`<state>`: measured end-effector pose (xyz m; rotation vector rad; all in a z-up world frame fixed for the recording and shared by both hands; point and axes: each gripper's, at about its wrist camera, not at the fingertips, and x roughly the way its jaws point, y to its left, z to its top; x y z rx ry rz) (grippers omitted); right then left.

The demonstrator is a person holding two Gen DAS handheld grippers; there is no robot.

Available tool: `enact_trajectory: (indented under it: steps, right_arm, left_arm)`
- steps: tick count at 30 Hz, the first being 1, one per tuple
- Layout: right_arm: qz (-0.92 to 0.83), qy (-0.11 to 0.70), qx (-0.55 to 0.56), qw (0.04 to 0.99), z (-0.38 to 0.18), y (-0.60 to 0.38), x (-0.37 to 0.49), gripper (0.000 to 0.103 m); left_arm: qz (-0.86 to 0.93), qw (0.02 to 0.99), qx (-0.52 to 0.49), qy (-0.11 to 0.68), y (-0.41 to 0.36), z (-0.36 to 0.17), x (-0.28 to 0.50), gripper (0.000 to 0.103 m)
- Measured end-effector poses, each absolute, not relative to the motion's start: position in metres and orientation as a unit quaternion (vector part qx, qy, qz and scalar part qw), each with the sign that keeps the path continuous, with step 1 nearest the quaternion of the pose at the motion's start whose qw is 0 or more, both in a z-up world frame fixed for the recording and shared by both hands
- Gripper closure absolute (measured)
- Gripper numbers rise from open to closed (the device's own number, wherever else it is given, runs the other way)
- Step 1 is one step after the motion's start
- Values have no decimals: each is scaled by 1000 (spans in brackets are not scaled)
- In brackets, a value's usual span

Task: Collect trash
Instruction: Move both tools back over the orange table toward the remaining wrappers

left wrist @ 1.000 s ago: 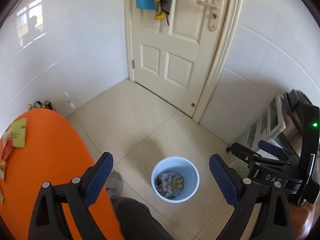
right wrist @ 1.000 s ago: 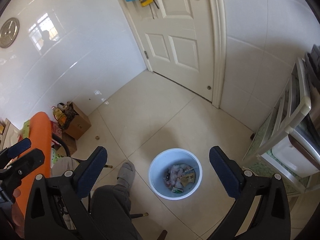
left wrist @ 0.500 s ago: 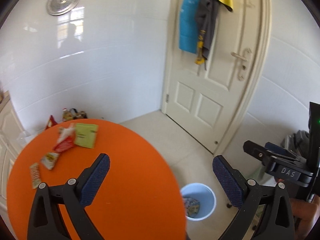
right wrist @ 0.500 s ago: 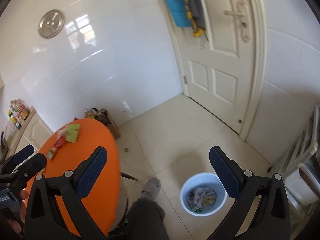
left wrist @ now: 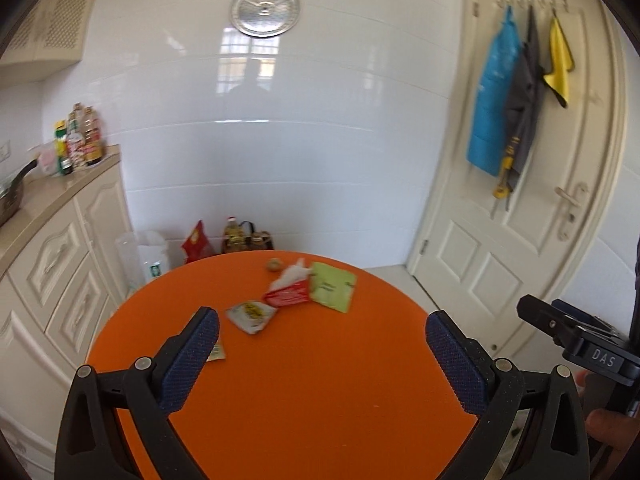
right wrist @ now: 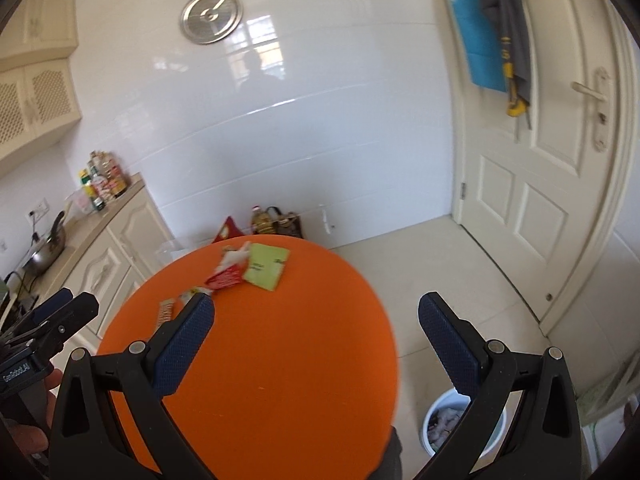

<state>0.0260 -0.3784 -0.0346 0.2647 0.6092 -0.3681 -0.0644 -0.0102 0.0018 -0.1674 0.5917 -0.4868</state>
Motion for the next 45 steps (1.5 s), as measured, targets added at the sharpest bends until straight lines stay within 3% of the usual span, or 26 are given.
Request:
enact_trajectory:
  steps: [10, 23, 39, 41, 43, 45]
  right_arm:
    - [-128, 310, 93, 938, -36, -327, 74, 0]
    - [-79, 325, 64, 940, -45, -277, 130, 0]
    - [-90, 395, 82, 911, -117, -292, 201, 0]
    - [-90, 403, 86, 907, -126, -296, 209, 0]
    - [-90, 410, 90, 903, -134, -299, 217, 0]
    - [-88, 418, 94, 899, -143, -300, 224, 0]
  left_arm:
    - [-165, 931, -107, 308, 45, -20, -72, 1]
    - [-126, 935, -104, 315, 56, -20, -9, 1]
    - [-140, 892, -64, 426, -19, -137, 157, 3]
    - [-145, 883, -60, 442, -37, -157, 184, 8]
    - [-153, 872, -59, 462, -51, -173, 206, 29]
    - [-149, 876, -43, 457, -62, -182, 221, 36]
